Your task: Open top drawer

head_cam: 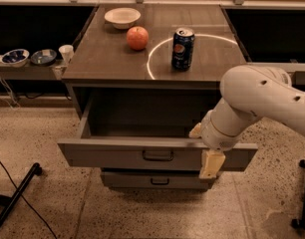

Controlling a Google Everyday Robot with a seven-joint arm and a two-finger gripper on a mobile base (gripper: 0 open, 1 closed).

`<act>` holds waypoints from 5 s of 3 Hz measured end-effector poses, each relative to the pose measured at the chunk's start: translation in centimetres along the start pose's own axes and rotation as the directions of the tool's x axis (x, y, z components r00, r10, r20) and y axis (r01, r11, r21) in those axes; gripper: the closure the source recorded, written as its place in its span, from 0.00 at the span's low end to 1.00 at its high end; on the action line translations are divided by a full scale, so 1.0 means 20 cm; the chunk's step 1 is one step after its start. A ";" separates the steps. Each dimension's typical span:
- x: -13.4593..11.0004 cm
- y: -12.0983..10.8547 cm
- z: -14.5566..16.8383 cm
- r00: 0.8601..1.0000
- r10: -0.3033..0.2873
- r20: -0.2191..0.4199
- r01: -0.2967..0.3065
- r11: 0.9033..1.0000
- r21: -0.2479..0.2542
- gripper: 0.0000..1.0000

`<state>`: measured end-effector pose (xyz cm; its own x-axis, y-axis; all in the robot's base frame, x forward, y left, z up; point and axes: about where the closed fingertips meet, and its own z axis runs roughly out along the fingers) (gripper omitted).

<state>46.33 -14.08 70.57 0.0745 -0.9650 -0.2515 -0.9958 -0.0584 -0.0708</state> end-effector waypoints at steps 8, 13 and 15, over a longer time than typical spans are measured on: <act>-0.02 -0.57 0.31 0.998 0.057 -0.030 -0.054 0.995 0.084 0.97; -0.17 -0.02 0.29 0.963 -0.021 0.268 0.102 0.951 -0.291 1.00; -0.20 0.13 0.10 0.963 -0.003 0.268 0.071 0.967 -0.245 1.00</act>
Offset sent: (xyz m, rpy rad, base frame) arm 0.0722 0.0161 0.0160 0.0300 -0.1372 -0.0220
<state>43.64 -9.86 69.45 0.0892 -0.8609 -0.5009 -0.9707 -0.1878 0.1499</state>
